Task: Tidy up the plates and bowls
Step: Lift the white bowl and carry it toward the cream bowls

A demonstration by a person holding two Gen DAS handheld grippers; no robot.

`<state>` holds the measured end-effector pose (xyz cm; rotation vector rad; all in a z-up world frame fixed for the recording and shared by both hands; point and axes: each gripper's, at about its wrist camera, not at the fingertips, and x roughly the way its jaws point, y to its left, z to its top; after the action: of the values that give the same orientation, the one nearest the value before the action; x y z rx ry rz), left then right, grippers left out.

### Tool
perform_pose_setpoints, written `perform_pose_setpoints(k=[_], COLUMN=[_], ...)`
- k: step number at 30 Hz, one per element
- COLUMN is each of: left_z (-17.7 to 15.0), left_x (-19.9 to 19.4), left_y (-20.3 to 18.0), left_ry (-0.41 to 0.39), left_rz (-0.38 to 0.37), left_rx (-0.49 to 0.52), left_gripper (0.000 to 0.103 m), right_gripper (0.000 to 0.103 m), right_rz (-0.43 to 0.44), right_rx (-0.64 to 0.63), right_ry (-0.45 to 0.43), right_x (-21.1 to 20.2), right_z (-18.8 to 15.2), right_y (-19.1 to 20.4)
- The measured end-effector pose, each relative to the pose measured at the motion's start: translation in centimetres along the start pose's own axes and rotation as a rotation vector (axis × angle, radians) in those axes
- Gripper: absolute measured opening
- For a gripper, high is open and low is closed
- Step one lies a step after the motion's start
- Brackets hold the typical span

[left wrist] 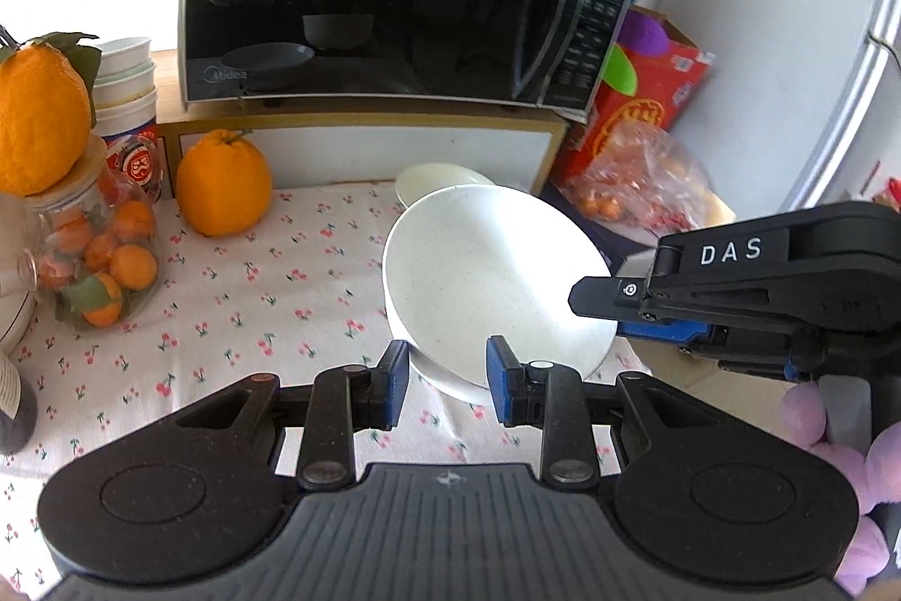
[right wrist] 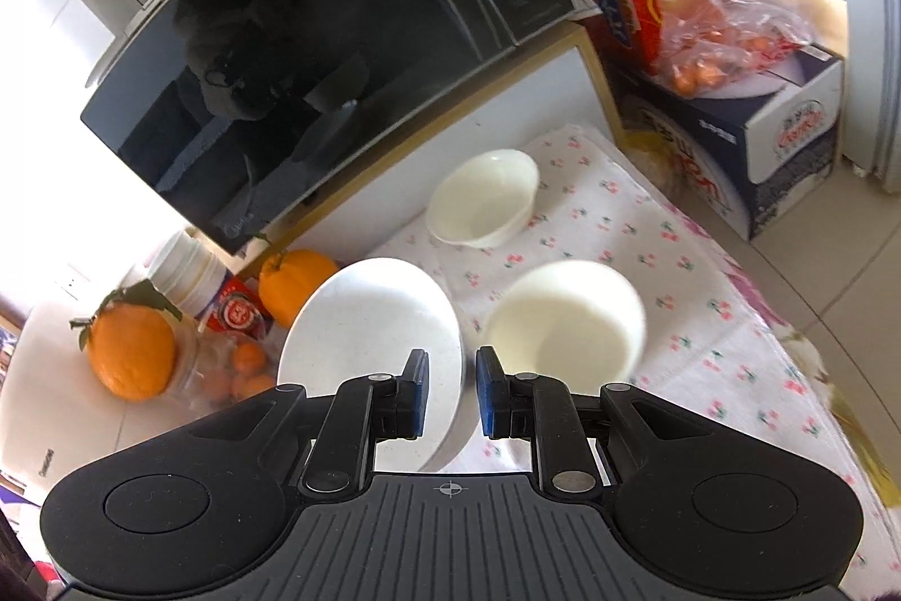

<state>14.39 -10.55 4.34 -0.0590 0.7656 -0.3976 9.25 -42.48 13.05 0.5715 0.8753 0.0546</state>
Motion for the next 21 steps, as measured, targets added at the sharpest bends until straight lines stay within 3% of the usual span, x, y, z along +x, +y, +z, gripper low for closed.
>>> perform_pose_setpoints(k=[9, 21], left_z=[-2.5, -4.7], left_x=[-0.2, 1.2], left_y=[-1.4, -3.8], left_ry=[0.051, 0.150], left_rz=[-0.046, -0.112], left_rx=[0.015, 0.048], left_gripper=[0.027, 0.027], right_gripper=[0.018, 0.020], right_rz=[-0.036, -0.127], right_rx=[0.018, 0.135], right_ry=[0.033, 0.139], right_x=[-1.7, -1.8], right_z=[-1.7, -2.2], right_y=[-2.4, -6.8])
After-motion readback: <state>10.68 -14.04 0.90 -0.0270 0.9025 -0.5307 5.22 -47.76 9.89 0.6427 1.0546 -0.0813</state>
